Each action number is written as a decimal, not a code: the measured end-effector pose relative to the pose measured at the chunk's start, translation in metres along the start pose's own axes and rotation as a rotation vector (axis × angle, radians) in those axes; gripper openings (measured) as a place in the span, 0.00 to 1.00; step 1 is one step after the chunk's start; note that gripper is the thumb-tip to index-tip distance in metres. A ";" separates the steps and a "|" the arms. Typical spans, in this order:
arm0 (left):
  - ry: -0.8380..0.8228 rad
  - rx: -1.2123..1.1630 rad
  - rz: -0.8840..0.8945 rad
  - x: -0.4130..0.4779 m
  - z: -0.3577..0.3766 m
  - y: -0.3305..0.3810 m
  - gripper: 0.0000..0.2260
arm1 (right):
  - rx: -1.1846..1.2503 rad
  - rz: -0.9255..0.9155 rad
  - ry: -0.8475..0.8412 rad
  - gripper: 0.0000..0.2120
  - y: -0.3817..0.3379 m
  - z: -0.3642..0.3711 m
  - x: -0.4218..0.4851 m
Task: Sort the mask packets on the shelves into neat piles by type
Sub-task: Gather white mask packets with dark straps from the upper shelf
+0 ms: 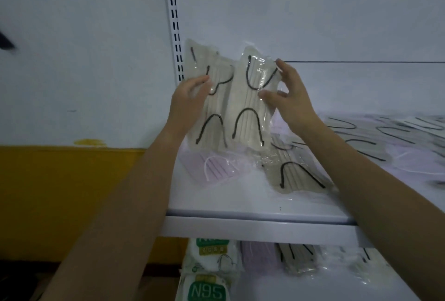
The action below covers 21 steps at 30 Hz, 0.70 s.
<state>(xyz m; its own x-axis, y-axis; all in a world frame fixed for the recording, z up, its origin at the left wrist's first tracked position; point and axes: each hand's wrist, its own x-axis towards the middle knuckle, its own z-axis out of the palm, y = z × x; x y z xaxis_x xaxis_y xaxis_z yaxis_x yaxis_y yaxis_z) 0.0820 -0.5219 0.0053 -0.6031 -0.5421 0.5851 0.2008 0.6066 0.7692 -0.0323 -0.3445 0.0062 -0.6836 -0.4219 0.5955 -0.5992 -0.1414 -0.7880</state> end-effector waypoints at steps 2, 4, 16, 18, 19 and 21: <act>-0.144 -0.116 0.021 -0.004 0.002 0.010 0.13 | 0.017 -0.024 0.032 0.32 -0.005 0.005 -0.001; -0.214 -0.062 0.101 -0.006 0.005 0.015 0.14 | -0.040 -0.072 0.041 0.33 -0.012 0.013 -0.003; 0.142 -0.158 0.039 -0.007 -0.002 0.034 0.18 | -1.046 0.544 -0.592 0.25 -0.059 -0.035 -0.039; 0.100 -0.171 -0.026 -0.016 0.001 0.031 0.19 | -1.163 0.614 -0.627 0.25 -0.057 -0.041 -0.058; 0.086 -0.178 -0.047 -0.023 0.004 0.029 0.19 | -1.187 0.614 -0.614 0.25 -0.057 -0.041 -0.065; 0.087 -0.189 -0.068 -0.036 0.009 0.024 0.19 | -1.185 0.587 -0.581 0.31 -0.058 -0.040 -0.074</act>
<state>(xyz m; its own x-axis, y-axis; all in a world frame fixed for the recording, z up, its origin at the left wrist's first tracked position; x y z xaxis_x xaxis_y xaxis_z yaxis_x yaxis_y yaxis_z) 0.1015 -0.4825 0.0005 -0.5533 -0.6310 0.5438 0.3078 0.4517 0.8374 0.0361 -0.2690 0.0143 -0.8577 -0.4957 -0.1366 -0.4805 0.8673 -0.1300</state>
